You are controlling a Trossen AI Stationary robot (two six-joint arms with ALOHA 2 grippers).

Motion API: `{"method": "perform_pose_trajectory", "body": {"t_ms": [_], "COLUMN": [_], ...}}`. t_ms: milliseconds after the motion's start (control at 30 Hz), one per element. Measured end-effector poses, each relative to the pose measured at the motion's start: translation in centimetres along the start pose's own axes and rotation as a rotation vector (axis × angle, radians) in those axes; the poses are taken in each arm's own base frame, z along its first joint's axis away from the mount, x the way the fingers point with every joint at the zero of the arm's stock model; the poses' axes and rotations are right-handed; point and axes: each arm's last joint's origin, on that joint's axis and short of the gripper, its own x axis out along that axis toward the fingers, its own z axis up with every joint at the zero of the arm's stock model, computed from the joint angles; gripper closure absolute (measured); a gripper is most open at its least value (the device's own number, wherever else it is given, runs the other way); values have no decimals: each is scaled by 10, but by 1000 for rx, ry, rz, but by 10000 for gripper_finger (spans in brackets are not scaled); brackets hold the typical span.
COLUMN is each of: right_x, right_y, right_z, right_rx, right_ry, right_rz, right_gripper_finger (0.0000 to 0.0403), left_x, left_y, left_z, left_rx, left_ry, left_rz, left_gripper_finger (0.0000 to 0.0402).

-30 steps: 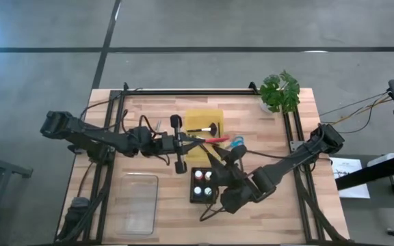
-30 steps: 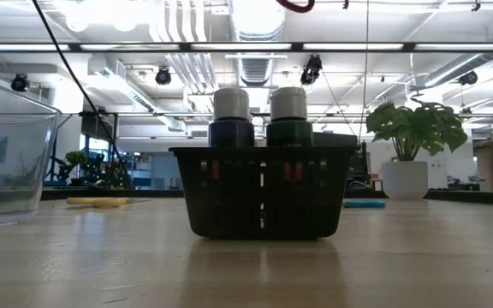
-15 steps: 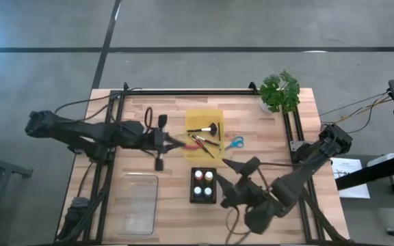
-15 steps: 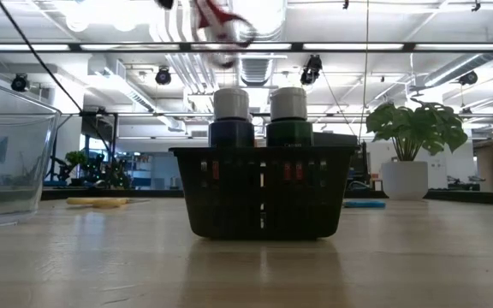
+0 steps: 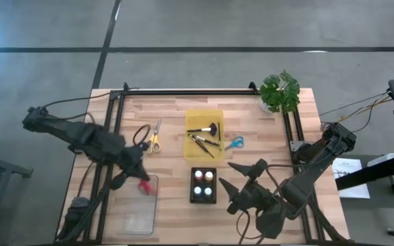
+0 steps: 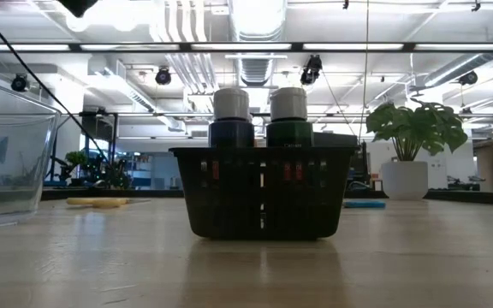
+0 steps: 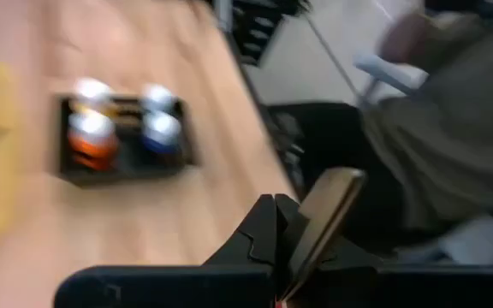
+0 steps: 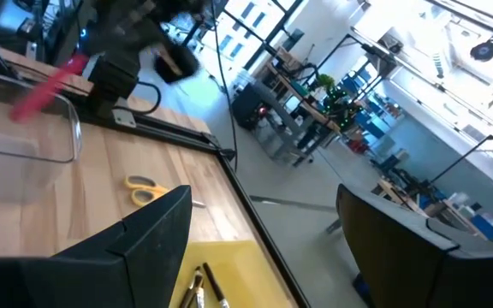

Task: Pick & Place Paint Supplies
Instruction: Put the red scissors into the transparent bin

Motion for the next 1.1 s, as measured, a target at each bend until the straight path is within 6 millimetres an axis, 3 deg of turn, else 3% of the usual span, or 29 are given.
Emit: {"method": "perform_pose_trajectory", "body": {"t_ms": [300, 767, 1100], "right_x": [0, 1, 1], "right_y": [3, 5, 6], "right_z": [-5, -8, -10], "right_rx": [-11, -1, -2], "right_ry": [3, 5, 6], "right_rz": [0, 0, 0], "right_gripper_finger": [113, 113, 113], "left_x": [18, 68, 73], "left_y": [-25, -2, 2], "left_z": [-37, -111, -124], "left_rx": [-124, -295, -352], "left_ry": [114, 75, 75], "left_rz": [22, -98, -188], "left_gripper_finger": [400, 401, 399]}}
